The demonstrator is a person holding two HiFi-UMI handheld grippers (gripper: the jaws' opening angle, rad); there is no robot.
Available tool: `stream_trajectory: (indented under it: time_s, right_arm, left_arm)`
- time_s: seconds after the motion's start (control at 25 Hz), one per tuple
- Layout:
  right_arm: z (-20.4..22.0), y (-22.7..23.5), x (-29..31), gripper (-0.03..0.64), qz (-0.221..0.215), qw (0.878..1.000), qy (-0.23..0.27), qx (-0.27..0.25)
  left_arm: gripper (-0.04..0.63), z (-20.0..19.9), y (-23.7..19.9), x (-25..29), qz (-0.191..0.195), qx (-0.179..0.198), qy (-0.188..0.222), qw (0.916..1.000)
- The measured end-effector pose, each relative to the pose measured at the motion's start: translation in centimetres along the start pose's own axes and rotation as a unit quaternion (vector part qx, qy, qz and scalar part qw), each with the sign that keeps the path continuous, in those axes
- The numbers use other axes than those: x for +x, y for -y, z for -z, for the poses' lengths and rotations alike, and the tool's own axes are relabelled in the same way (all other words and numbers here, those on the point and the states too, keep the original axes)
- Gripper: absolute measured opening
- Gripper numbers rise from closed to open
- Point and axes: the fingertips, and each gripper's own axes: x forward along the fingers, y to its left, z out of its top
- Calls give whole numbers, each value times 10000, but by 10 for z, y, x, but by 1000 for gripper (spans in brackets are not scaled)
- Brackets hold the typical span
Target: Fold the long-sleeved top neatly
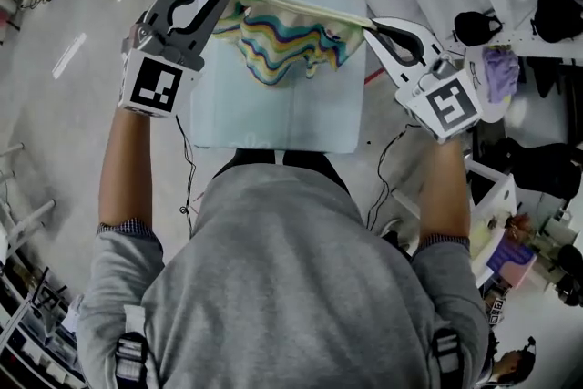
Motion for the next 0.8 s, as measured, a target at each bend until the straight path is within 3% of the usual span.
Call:
stream_trajectory:
  time_s: [0.2, 0.48, 0.8]
  right_arm:
    - [-49, 14, -11, 32, 430, 9985, 197, -285]
    - [-77, 21, -20, 32, 808, 9945, 175, -643]
    - [-92, -23, -62, 32, 704, 9935, 389, -800]
  left_arm:
    - [37, -33, -30, -6, -167, 125, 377, 9991]
    - [35, -54, -37, -17, -136, 298, 494, 9982]
    - [35, -91, -1, -56, -208, 402, 399, 9982]
